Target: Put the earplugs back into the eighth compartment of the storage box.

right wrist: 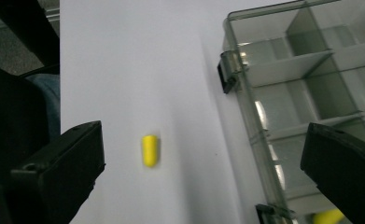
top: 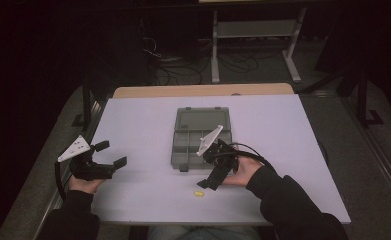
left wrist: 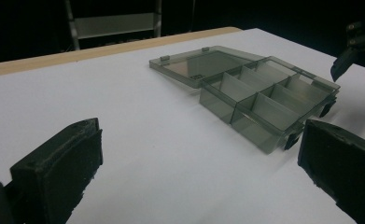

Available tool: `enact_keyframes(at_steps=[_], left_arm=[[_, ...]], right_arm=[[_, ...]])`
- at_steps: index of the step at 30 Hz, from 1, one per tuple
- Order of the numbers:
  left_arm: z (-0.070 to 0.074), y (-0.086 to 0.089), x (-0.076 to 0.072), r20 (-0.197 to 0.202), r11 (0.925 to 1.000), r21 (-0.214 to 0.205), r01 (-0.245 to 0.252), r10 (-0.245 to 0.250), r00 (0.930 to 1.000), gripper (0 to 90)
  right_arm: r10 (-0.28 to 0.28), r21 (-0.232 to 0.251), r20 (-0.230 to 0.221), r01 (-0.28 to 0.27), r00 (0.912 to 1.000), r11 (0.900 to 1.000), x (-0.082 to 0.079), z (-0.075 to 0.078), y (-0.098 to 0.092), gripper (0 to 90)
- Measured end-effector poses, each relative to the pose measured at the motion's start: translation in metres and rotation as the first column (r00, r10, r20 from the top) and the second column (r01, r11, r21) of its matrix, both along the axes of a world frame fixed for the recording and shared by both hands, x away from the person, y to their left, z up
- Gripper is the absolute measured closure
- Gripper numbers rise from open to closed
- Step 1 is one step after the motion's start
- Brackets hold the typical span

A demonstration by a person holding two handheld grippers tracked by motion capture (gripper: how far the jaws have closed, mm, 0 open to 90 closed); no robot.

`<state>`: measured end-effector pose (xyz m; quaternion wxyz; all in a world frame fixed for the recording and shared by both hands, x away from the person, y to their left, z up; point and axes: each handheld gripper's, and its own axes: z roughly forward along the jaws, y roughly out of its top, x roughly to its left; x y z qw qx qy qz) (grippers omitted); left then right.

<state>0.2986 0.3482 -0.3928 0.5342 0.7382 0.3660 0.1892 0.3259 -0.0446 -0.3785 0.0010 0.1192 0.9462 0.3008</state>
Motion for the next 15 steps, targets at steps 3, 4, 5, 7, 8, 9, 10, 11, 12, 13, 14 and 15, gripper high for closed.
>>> enact_keyframes(at_steps=[3,4,5,7,8,9,10,11,12,13,14,15], left_arm=[[0.0,0.0,0.0,0.001,1.0,0.0,0.0,0.0,1.0,0.0],[0.0,0.0,0.0,0.0,1.0,0.0,0.0,0.0,1.0,0.0],[0.0,0.0,0.0,0.001,1.0,0.0,0.0,0.0,1.0,0.0],[0.0,0.0,0.0,0.001,1.0,-0.001,0.0,0.0,1.0,0.0],[0.0,0.0,0.0,0.001,1.0,0.0,0.0,0.0,1.0,0.0],[0.0,0.0,0.0,0.001,1.0,0.0,0.0,0.0,1.0,0.0],[0.0,0.0,0.0,0.001,1.0,-0.001,0.0,0.0,1.0,0.0],[0.0,0.0,0.0,0.001,1.0,0.0,0.0,0.0,1.0,0.0],[0.0,0.0,0.0,0.001,1.0,-0.001,0.0,0.0,1.0,0.0],[0.0,0.0,0.0,0.001,1.0,0.0,0.0,0.0,1.0,0.0],[0.0,0.0,0.0,0.001,1.0,0.0,-0.001,0.001,1.0,0.0],[0.0,0.0,0.0,0.001,1.0,-0.001,0.0,0.0,1.0,0.0]], right_arm=[[0.015,-0.005,-0.004,-0.015,0.9999,0.9999,-0.002,-0.003,0.003,0.0],[0.021,-0.007,-0.004,-0.021,0.9998,0.9998,-0.003,-0.004,0.005,0.0],[0.022,-0.006,-0.005,-0.022,0.9997,0.9997,-0.004,-0.005,0.006,0.0],[0.024,-0.005,-0.012,-0.024,0.9997,0.9997,-0.005,-0.007,0.007,0.0],[0.03,-0.001,-0.014,-0.03,0.9994,0.9995,-0.006,-0.009,0.008,0.0],[0.035,-0.003,-0.018,-0.035,0.9992,0.9994,-0.007,-0.011,0.01,0.0],[0.035,-0.003,-0.018,-0.035,0.9992,0.9994,-0.007,-0.011,0.01,0.0],[0.036,-0.007,-0.022,-0.037,0.9991,0.9993,-0.008,-0.013,0.011,0.0],[0.042,-0.01,-0.021,-0.043,0.9989,0.999,-0.008,-0.014,0.012,0.0],[0.043,-0.014,-0.025,-0.043,0.9988,0.999,-0.009,-0.016,0.013,0.0],[0.045,-0.016,-0.026,-0.046,0.9986,0.9988,-0.009,-0.017,0.014,0.0],[0.049,-0.018,-0.026,-0.05,0.9984,0.9986,-0.01,-0.018,0.014,0.0]])
